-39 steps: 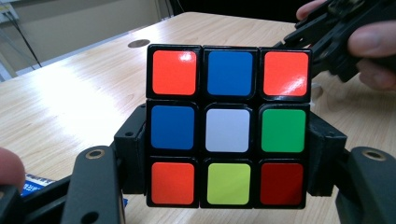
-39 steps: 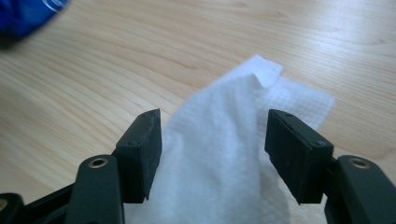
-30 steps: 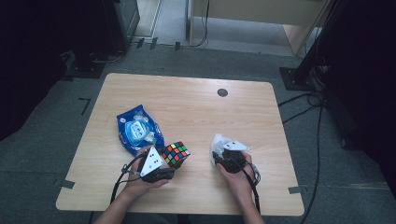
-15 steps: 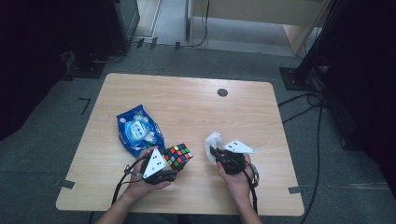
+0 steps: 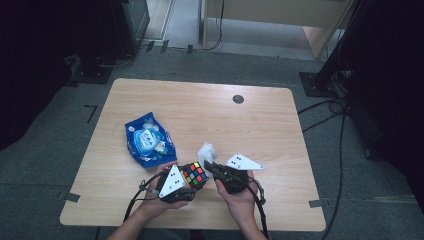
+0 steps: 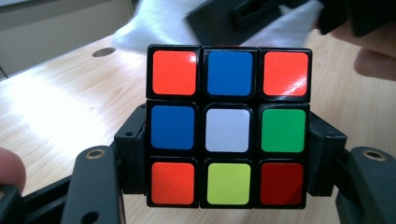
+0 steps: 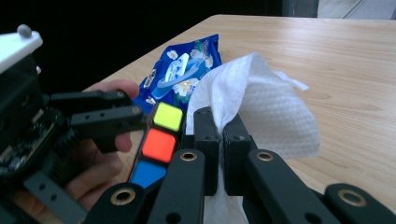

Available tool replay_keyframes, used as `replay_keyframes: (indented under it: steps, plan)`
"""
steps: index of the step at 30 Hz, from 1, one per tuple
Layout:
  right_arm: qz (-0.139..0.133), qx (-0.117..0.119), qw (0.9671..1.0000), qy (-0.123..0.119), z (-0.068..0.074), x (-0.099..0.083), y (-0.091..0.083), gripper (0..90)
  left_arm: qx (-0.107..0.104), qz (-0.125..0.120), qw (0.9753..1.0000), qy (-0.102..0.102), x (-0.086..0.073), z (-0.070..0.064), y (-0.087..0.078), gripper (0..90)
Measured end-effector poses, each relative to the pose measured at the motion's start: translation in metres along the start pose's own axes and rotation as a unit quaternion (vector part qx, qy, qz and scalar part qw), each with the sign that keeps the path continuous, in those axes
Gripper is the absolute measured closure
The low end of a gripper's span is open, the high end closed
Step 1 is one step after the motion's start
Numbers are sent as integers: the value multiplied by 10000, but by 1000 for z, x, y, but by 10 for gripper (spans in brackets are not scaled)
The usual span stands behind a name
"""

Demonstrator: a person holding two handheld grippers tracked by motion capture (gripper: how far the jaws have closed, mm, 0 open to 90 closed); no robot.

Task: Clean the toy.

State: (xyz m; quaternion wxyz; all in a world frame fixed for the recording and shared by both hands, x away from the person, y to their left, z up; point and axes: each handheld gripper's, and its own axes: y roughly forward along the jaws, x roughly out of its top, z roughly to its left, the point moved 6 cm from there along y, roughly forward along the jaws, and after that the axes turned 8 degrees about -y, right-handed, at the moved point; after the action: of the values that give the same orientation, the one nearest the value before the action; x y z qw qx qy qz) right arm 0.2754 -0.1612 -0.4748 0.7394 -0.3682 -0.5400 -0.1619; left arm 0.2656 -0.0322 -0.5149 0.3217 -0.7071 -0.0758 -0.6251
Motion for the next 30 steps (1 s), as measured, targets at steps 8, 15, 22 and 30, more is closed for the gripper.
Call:
replay_keyframes:
  steps: [8,15,22,30]
  plan:
    - [-218,382,9990,64,20,10,-4,883,-27,-17,10000,1,1,-1,0,338]
    - [-146,141,9998,71,9,6,-5,882,39,-254,9997,-53,8,4,-9,338]
    - [13,-49,9996,265,-7,-6,-4,881,127,-270,9993,-203,8,14,-12,339]
    - [-300,466,9983,150,22,13,-10,878,142,-308,9992,-210,10,14,-13,339]
